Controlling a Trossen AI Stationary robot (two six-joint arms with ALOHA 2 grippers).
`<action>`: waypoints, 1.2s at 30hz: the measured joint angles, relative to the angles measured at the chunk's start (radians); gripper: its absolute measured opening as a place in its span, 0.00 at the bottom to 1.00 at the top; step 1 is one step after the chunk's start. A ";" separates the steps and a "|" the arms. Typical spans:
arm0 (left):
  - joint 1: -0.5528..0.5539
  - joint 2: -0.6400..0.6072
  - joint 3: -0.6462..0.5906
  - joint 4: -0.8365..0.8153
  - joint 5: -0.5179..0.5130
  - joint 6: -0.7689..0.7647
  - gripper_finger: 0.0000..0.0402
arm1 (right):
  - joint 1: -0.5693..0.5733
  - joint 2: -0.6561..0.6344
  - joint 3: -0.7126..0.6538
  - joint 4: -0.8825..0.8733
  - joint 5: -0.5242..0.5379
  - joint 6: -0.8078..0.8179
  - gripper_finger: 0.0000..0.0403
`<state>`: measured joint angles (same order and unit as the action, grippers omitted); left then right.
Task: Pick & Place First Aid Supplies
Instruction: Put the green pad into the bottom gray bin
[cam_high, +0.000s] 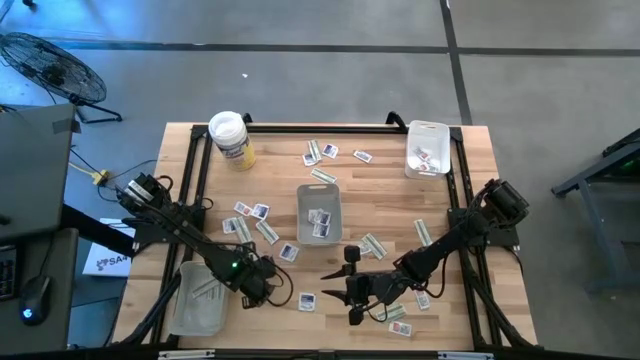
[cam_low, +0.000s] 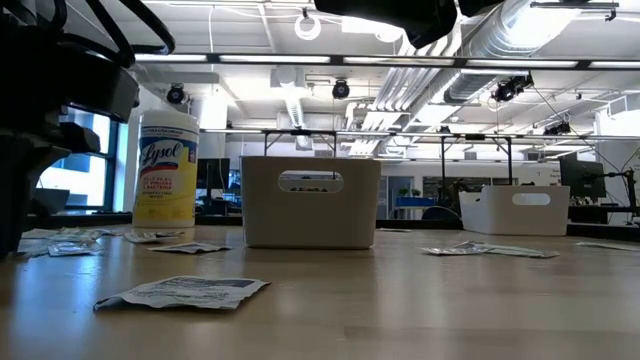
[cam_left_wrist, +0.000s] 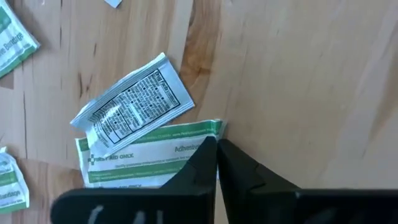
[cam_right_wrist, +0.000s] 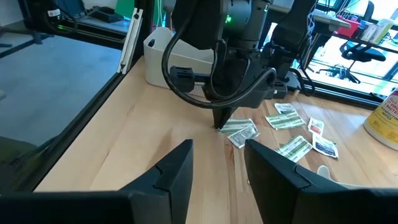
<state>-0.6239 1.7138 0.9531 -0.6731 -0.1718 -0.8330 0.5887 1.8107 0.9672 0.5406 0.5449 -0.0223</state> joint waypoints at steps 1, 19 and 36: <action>0.000 -0.004 -0.001 0.000 -0.002 0.000 0.01 | 0.000 0.000 0.000 -0.001 0.000 0.000 0.34; -0.148 -0.065 0.411 -0.653 0.107 0.047 0.00 | 0.000 0.000 0.000 -0.006 0.001 0.023 0.34; -0.509 -0.066 0.342 -0.609 0.189 -0.126 0.00 | 0.000 0.000 0.000 -0.028 0.001 0.023 0.34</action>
<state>-1.1334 1.6478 1.2955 -1.2823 0.0175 -0.9588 0.5888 1.8107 0.9672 0.5125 0.5464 0.0006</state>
